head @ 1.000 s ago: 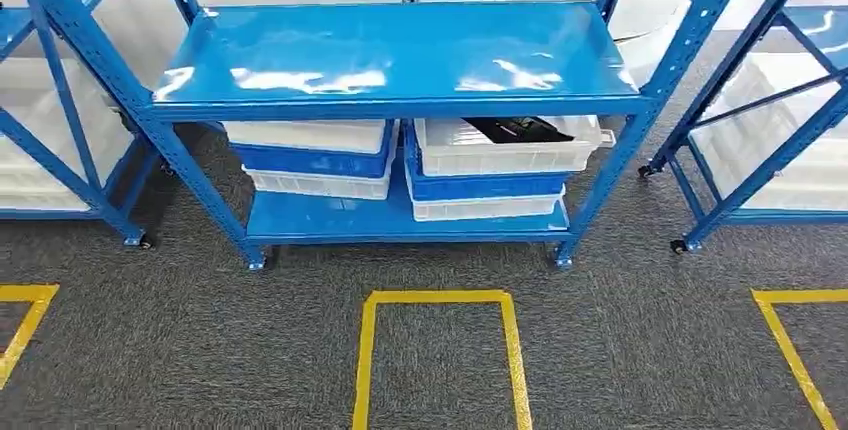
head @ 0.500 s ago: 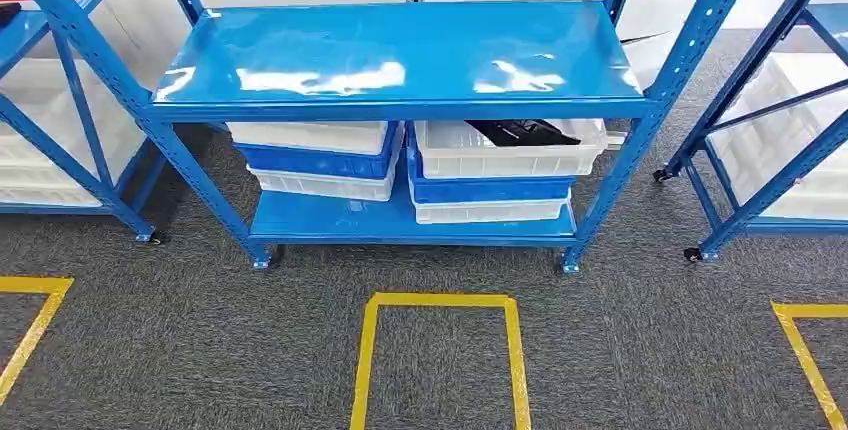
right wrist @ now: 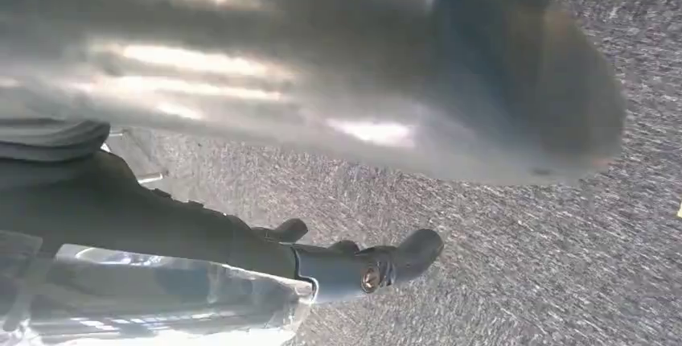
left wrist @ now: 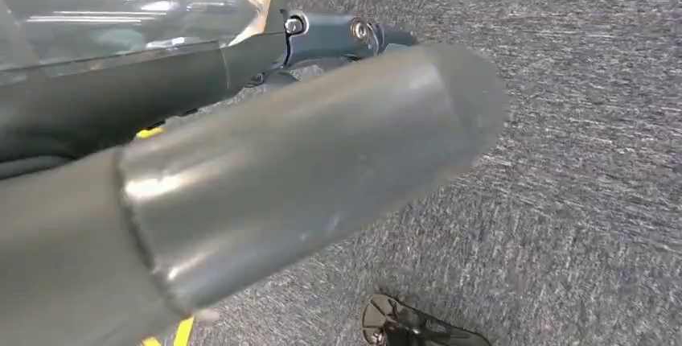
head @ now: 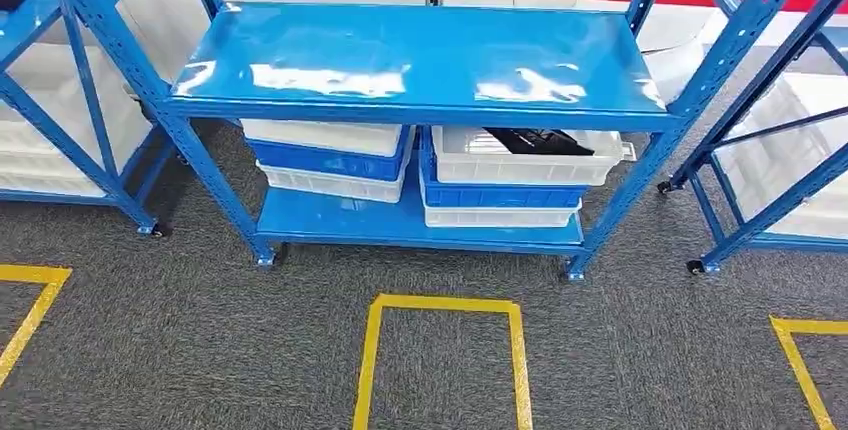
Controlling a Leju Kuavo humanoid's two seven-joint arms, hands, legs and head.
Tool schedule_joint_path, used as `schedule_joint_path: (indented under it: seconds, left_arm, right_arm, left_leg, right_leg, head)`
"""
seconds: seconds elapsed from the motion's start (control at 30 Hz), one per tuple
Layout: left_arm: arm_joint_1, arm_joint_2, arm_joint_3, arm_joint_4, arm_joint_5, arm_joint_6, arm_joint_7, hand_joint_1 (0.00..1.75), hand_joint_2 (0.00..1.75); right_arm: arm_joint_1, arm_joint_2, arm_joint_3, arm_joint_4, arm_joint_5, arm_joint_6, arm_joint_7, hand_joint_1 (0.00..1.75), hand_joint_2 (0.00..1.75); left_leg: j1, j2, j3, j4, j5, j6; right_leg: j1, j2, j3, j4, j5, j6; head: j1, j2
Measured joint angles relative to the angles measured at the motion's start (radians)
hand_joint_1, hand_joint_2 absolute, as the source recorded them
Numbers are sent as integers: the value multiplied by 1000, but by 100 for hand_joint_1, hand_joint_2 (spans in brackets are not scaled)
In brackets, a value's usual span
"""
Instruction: Take the parts from the cabinet and place them on the table.
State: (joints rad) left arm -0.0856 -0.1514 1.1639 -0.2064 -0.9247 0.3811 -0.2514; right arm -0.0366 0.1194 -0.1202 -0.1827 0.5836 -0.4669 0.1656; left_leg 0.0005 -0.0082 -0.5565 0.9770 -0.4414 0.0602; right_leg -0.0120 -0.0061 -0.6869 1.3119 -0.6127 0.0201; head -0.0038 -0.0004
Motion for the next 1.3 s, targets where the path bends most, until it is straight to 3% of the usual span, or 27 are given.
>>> schedule_joint_path:
  seconds: [0.03, 0.1, 0.13, 0.17, 0.27, 0.3, 0.33, 0.37, 0.43, 0.47, 0.5, 0.57, 0.63, 0.67, 0.7, 0.8, 0.83, 0.87, 0.9, 0.97, 1.0, 1.03, 1.07, 1.17, 1.2, 1.23, 1.3]
  left_arm:
    - [0, 0, 0, 0, 0, 0, 0, 0, 0]
    - [0, -1, 0, 1, -2, -3, 0, 0, 0]
    - [0, -2, 0, 0, -3, -5, 0, 0, 0]
    - [0, -1, 0, 0, -4, -6, 0, 0, 0]
    - [0, -1, 0, 0, -5, -8, 0, 0, 0]
    - [0, 0, 0, 0, -4, -9, 0, 0, 175]
    - [0, 0, 0, 0, -4, -10, 0, 0, 175]
    - [0, -1, 0, 1, -5, -13, 0, 0, 175]
    - [0, -1, 0, 1, -4, -14, 0, 0, 175]
    - [1, -1, 0, 1, -3, -14, -1, 0, 175]
    - [1, -1, 0, 0, -1, -14, -1, 0, 175]
    - [2, -1, 0, 0, 1, -14, -1, 0, 175]
    - [1, -1, 0, 0, 1, -14, -4, 0, 175]
    - [-1, -1, 0, 0, 0, -14, -6, 0, 175]
    - [-2, -1, 0, 0, 0, -14, -7, 0, 175]
    - [-1, -1, 0, 0, 0, -15, -10, 0, 175]
    - [-1, -1, 0, 0, 0, -15, -10, 0, 175]
    - [-1, -2, 0, 1, -1, -15, -11, 0, 175]
    - [-1, -2, 0, 1, -2, -15, -12, 0, 175]
    - [-2, -2, 0, 0, -2, -16, -13, 0, 175]
    - [-2, -2, 0, 0, -2, -16, -13, 0, 175]
    - [-1, -2, 0, 0, -2, -16, -13, 0, 175]
    - [-1, -2, 0, 0, -2, -16, -13, 0, 175]
    - [-1, -3, 0, 1, -2, -17, -13, 0, 175]
    - [-1, -1, 0, 0, -2, -17, -13, 0, 175]
    - [-1, -1, 0, 0, -2, -17, -13, 0, 175]
    - [-1, -1, 0, 0, -1, -16, -13, 0, 175]
  right_arm:
    - [2, 0, 0, 0, 0, 0, 0, 0, 0]
    - [3, -3, -1, 0, -2, 0, -3, 0, 0]
    - [2, -3, -2, 0, -3, 0, -4, 0, 0]
    - [1, -3, -2, 0, -3, 0, -6, 0, 0]
    - [0, -3, -2, 0, -3, 0, -10, 0, 0]
    - [-1, -3, -2, 0, -3, 1, -12, 0, 0]
    - [-1, -3, -2, 0, -3, 1, -15, 0, 0]
    - [-1, -3, -2, 0, -3, 1, -17, 0, 0]
    - [-1, -3, -2, 0, -2, 1, -21, 0, 0]
    - [0, -3, -2, 0, -2, 1, -21, 0, 0]
    - [0, -3, -3, 0, -2, 1, -21, 0, 0]
    - [0, -3, -3, 0, -2, 2, -23, 0, 0]
    - [-1, -2, -3, 0, -2, 2, -24, 0, 0]
    - [-2, -1, -4, 0, -2, 1, -24, 0, 0]
    - [-2, 0, -5, 0, -2, 1, -26, 0, 0]
    - [-2, 2, -6, 0, -3, 1, -28, 0, 0]
    - [-2, 3, -6, 0, -3, 1, -29, 0, 0]
    - [-3, 2, -6, 0, -4, 0, -31, 0, 0]
    - [-3, 3, -7, 0, -5, 0, -34, 0, 0]
    - [-2, 3, -8, 0, -6, 0, -35, 0, 0]
    - [-2, 3, -9, 0, -7, 0, -36, 0, 0]
    - [0, 3, -10, 0, -8, 0, -36, 0, 0]
    - [2, 2, -11, 0, -8, 0, -36, 0, 0]
    - [2, -1, -15, 0, -9, -1, -38, 0, 0]
    - [1, 1, -16, 0, -8, -1, -39, 0, 0]
    - [-1, 1, -16, 0, -8, -1, -40, 0, 0]
    - [-2, 3, -17, 0, -8, -1, -41, 0, 0]
  left_leg:
    - [1, -3, 1, 0, -1, -1]
    - [3, -8, 5, 6, -6, -10]
    - [1, -9, 3, 11, -10, -16]
    - [-8, -11, 1, 23, -22, -25]
    - [1, -11, 5, 21, -27, -42]
    - [5, -11, 5, 27, -31, -47]
    - [9, -7, -2, 49, -49, -54]
    - [10, -3, -23, 98, -84, -60]
    - [13, 1, -102, 258, -163, -71]
    - [14, 2, -136, 322, -181, -75]
    - [14, 3, -146, 335, -171, -74]
    - [14, 4, -109, 244, -103, -68]
    - [12, 7, -34, 85, -23, -53]
    - [7, 10, -16, 41, -20, -46]
    - [4, 10, -17, 38, -23, -42]
    - [-3, 8, -18, 35, -23, -28]
    - [-3, 8, -17, 32, -22, -26]
    - [9, 9, -2, 9, -7, -19]
    - [6, 9, 2, 3, -7, -12]
    - [5, 10, 1, 4, -5, -6]
    - [5, 9, 0, 5, -6, -5]
    - [5, 8, 0, 5, -7, -6]
    - [6, 6, 1, 5, -7, -6]
    - [10, 0, 4, 14, -15, -20]
    - [2, 0, -4, 30, -23, -31]
    - [3, -1, -7, 39, -35, -38]
    - [8, 0, -1, 36, -38, -47]
  right_leg:
    - [-2, 0, 18, -46, 26, 11]
    - [-8, 0, 103, -226, 103, 33]
    - [-10, 2, 134, -296, 122, 33]
    - [-7, 4, 132, -305, 128, 19]
    - [1, 3, 134, -303, 126, -9]
    - [-12, 3, 146, -308, 131, -17]
    - [-11, 2, 146, -308, 132, -20]
    - [-11, 1, 147, -308, 133, -27]
    - [-8, 0, 146, -307, 132, -29]
    - [-7, 0, 146, -307, 131, -30]
    - [-7, 0, 147, -307, 130, -29]
    - [-6, 1, 151, -307, 127, -31]
    - [-4, 2, 154, -308, 126, -30]
    - [4, 2, 153, -304, 123, -27]
    - [8, 2, 151, -306, 120, -21]
    - [3, -3, 153, -310, 121, -10]
    - [4, -3, 153, -311, 121, -8]
    - [6, -3, 148, -294, 113, -3]
    - [7, 0, 131, -258, 90, -6]
    - [2, 3, 53, -100, 19, -18]
    - [0, 3, 14, -26, -5, -17]
    - [-2, 3, -4, 6, -7, -9]
    - [-5, 3, 1, -8, 6, 1]
    - [-22, 2, 117, -244, 100, 39]
    - [-25, 1, 134, -293, 109, 39]
    - [-23, 6, 136, -286, 113, 22]
    - [-16, 6, 132, -285, 108, 8]
  head:
    - [0, 0]
    - [0, 0]
    - [2, 0]
    - [-1, 0]
    - [-3, 0]
    - [-2, 0]
    - [-4, 0]
    - [-11, 0]
    - [-11, 0]
    - [-10, 0]
    - [-10, 0]
    - [-11, 0]
    - [-10, 0]
    - [-11, 0]
    - [-8, 0]
    - [-8, 0]
    - [-8, 0]
    - [-7, 0]
    - [-6, 0]
    - [-4, 0]
    - [-5, 0]
    - [-3, 0]
    - [-5, 0]
    - [-3, 0]
    - [1, 0]
    - [-3, 0]
    - [-8, 0]
